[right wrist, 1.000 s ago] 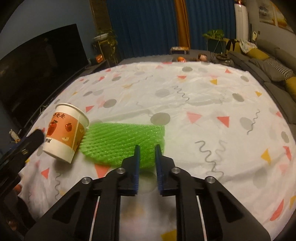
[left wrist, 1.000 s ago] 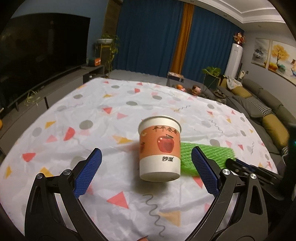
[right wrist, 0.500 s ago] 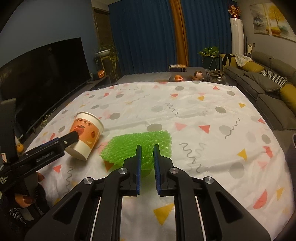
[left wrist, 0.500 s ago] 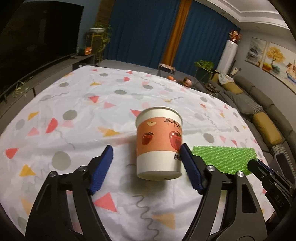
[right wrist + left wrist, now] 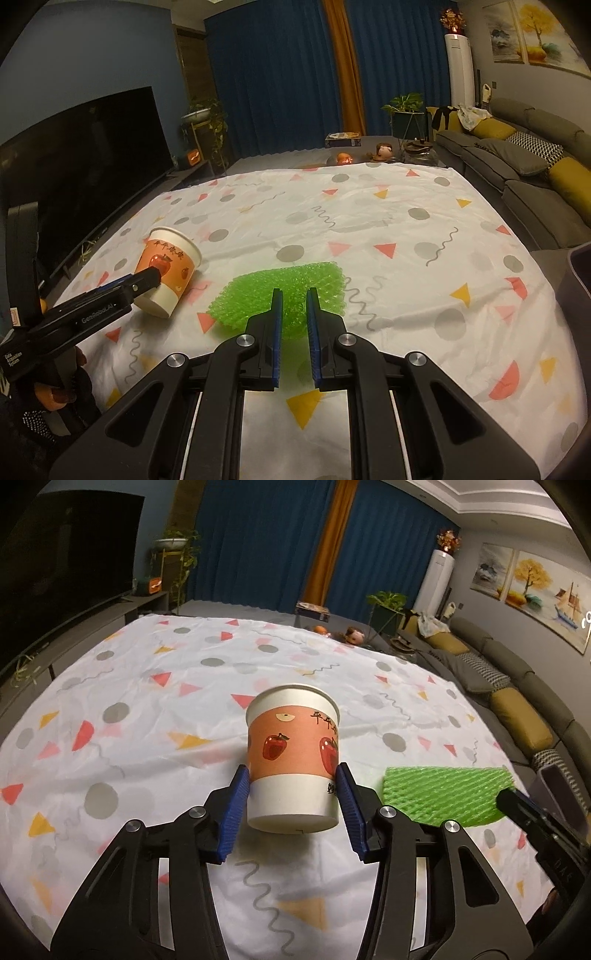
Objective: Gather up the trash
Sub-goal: 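Grasp the green foam net with the right gripper while the left gripper grasps the white apple-print paper cup, then carry the held green net and paper cup over the grey bin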
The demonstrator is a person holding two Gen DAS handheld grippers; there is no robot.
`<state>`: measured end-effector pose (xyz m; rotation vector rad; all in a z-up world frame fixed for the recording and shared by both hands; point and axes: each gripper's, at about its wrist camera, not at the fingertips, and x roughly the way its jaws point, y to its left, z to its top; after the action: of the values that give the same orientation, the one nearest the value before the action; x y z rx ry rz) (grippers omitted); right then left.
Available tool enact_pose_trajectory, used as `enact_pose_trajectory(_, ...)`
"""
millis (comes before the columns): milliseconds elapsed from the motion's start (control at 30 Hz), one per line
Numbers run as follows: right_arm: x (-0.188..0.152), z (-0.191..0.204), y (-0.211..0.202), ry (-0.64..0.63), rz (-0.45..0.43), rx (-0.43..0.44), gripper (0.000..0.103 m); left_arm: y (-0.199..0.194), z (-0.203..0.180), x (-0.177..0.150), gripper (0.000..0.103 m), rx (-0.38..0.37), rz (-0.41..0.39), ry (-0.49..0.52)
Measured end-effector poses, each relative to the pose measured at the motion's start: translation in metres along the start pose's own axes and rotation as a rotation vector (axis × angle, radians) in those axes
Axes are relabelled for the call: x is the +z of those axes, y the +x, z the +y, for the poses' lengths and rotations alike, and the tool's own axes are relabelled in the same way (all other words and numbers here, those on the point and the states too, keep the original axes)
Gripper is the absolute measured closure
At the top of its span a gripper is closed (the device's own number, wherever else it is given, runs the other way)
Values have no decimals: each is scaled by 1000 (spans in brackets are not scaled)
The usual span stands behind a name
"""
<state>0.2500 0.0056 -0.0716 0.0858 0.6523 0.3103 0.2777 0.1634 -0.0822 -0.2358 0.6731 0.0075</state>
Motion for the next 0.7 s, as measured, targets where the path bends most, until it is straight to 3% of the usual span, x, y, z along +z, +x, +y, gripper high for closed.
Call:
enact_pose_trajectory(300, 5, -2, -27, 4, -61, 11, 89, -48, -15, -6, 57, 0, -69, 19)
enact_pose_trajectory(700, 1, -27, -110, -6, -187, -42, 89, -115, -81, -19, 57, -48, -164, 96)
